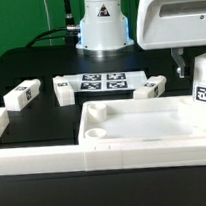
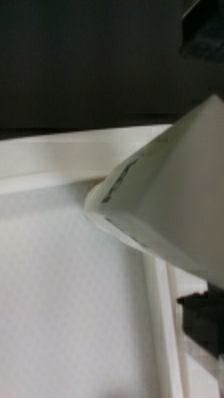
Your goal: Assemble desk
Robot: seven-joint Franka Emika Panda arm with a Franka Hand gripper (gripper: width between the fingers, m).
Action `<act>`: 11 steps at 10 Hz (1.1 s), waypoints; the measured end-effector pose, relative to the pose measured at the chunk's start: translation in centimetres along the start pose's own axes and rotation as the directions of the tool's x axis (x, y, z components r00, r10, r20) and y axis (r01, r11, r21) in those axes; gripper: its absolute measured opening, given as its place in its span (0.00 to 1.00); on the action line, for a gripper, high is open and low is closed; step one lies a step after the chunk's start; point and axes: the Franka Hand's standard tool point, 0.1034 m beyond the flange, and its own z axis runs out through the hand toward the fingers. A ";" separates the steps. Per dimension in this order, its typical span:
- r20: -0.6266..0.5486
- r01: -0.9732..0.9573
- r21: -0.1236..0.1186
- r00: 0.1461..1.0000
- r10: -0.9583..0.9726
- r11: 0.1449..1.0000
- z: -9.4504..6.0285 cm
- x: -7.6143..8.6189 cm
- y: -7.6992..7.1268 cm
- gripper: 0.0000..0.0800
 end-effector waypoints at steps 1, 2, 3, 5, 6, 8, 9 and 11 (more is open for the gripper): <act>0.000 0.096 -0.002 0.995 -0.096 0.995 0.2 -0.5 0.1 0.81; -0.003 0.186 -0.005 0.983 -0.186 0.983 0.3 -0.7 0.1 0.81; -0.013 0.237 -0.009 0.971 -0.237 0.972 0.2 -0.7 0.1 0.81; -0.014 0.401 -0.018 0.916 -0.401 0.916 0.0 -0.7 0.2 0.81; -0.016 0.483 -0.029 0.875 -0.483 0.875 -0.1 -0.5 0.3 0.81; -0.014 0.588 -0.043 0.808 -0.589 0.807 -0.1 -0.3 0.3 0.81; -0.014 0.588 -0.043 0.808 -0.589 0.808 0.0 -0.4 0.3 0.81; -0.014 0.589 -0.043 0.808 -0.589 0.807 0.0 -0.4 0.3 0.62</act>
Offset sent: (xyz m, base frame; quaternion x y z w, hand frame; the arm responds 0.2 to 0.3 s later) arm -0.0061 -0.0056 0.0050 -0.0194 0.0148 -0.2398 0.9705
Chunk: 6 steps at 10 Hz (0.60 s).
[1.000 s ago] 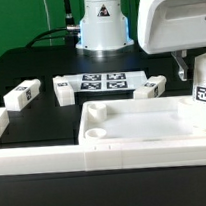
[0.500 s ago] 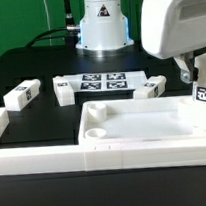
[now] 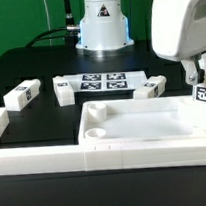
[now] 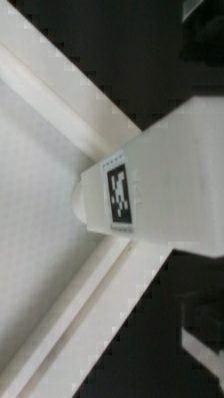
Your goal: Assemble desk
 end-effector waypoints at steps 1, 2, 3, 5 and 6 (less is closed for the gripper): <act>0.000 0.000 0.000 1.000 0.000 1.000 0.0 0.0 0.0 0.62; 0.000 0.000 0.000 1.000 0.000 1.000 0.0 0.0 0.0 0.45; 0.000 -0.001 0.000 1.000 0.001 1.000 0.0 0.0 0.1 0.36; 0.000 -0.022 0.000 1.000 0.022 1.000 0.0 0.0 0.1 0.36; 0.000 -0.022 0.000 1.000 0.022 1.000 0.0 0.0 0.1 0.36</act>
Offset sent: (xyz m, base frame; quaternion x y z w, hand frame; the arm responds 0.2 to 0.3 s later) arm 0.0000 0.0000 0.0000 0.0000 0.0000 0.0000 1.0000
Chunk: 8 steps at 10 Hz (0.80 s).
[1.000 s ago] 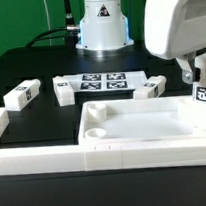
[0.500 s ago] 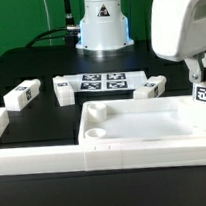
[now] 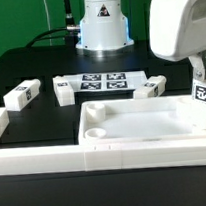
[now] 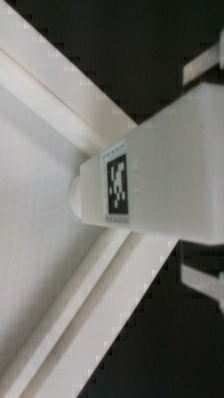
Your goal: Assemble desk
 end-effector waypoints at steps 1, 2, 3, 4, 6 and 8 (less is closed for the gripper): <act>0.000 -0.029 0.000 1.000 0.029 1.000 0.0 0.0 0.0 0.36; -0.002 -0.160 0.014 0.987 0.160 0.987 0.1 -0.1 0.1 0.36; -0.006 -0.258 0.020 0.966 0.258 0.966 0.1 -0.1 0.2 0.36; -0.013 -0.330 0.020 0.944 0.330 0.944 0.2 0.0 0.3 0.36; -0.008 -0.514 0.034 0.858 0.514 0.857 0.1 -0.1 0.5 0.36; -0.001 -0.675 0.041 0.737 0.676 0.736 0.1 -0.1 0.6 0.36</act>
Offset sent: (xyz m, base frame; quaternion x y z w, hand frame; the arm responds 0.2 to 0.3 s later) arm -0.0066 -0.0073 -0.0160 -0.0063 0.0077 0.2544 0.9670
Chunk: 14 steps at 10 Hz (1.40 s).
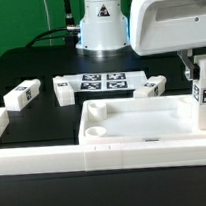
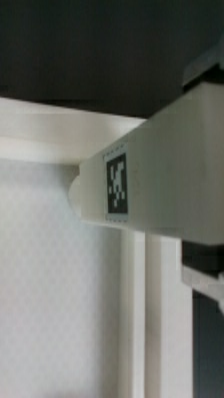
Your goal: Assemble desk
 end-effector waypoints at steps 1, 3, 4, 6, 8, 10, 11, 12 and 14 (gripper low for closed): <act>0.000 -0.049 0.000 0.999 0.049 0.999 0.0 0.0 0.0 0.36; 0.000 -0.184 0.000 0.983 0.184 0.983 0.0 0.0 0.1 0.36; 0.000 -0.245 0.000 0.969 0.245 0.969 0.0 0.0 0.1 0.36; 0.000 -0.356 0.000 0.934 0.356 0.934 0.0 0.0 0.1 0.36; 0.002 -0.585 0.002 0.811 0.585 0.811 -0.1 -0.1 0.1 0.36; 0.005 -0.740 0.012 0.672 0.740 0.672 0.2 -0.2 0.1 0.36; 0.012 -0.805 0.020 0.593 0.805 0.593 0.2 -0.1 0.1 0.36; 0.019 -0.868 0.024 0.497 0.867 0.497 0.2 -0.2 -0.2 0.36; 0.032 -0.913 0.036 0.408 0.912 0.407 0.2 -0.1 -0.3 0.36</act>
Offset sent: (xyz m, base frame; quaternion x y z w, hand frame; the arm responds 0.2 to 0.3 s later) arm 0.0000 0.0000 0.0000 0.0000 0.0000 0.1296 0.9916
